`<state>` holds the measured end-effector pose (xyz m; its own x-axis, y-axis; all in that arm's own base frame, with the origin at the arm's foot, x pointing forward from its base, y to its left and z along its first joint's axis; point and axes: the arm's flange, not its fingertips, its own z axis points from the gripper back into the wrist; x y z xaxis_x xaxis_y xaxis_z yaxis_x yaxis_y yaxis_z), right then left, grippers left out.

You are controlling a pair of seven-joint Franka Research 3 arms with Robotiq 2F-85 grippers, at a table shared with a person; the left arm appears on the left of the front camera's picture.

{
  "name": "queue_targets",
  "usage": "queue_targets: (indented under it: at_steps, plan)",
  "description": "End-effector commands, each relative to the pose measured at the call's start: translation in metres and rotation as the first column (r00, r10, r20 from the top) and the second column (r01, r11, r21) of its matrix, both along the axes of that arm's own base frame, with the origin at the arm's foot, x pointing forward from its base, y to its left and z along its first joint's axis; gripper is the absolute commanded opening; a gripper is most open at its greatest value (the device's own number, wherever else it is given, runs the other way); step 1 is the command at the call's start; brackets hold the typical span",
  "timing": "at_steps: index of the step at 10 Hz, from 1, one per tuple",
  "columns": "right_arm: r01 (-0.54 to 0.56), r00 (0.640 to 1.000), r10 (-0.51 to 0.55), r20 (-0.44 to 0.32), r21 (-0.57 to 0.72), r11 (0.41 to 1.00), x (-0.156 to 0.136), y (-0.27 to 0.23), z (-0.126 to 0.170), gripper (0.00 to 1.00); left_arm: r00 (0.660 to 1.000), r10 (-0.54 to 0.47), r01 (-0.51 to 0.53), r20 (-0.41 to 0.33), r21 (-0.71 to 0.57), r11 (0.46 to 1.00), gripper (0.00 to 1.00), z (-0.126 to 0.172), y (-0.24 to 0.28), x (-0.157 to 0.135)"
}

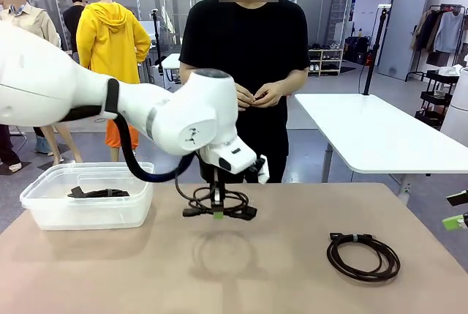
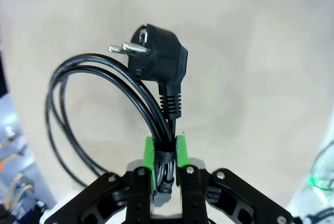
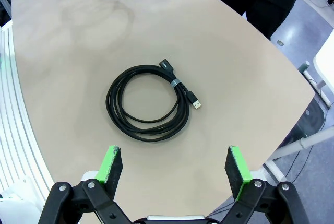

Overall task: Organize and store the cables.
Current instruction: Place the Power Cable into the Organizing box.

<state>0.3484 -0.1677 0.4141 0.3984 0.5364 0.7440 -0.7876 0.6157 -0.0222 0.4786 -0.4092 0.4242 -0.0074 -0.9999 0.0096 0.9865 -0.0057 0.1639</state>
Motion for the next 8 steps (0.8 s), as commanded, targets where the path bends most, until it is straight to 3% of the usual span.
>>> queue_targets:
  at_steps: [1, 5, 8]
  plan:
    - [0.008, 1.000, -0.008, 0.003, 0.010, 1.000, 0.002, 0.000, 0.000, 1.00, 0.997, -0.050, 0.050, 0.054, -0.001, 0.999, 0.00, 0.037, 0.042, -0.015]
    - [0.008, 1.000, -0.008, 0.003, 0.010, 1.000, 0.002, 0.000, 0.000, 1.00, 0.987, 0.024, -0.020, 0.162, -0.023, 1.000, 0.00, 0.090, 0.148, -0.010]
    - [0.008, 1.000, -0.008, 0.003, 0.010, 1.000, 0.002, 0.000, 0.000, 1.00, 0.984, 0.106, -0.099, 0.146, -0.059, 0.993, 0.00, 0.111, 0.228, -0.008]
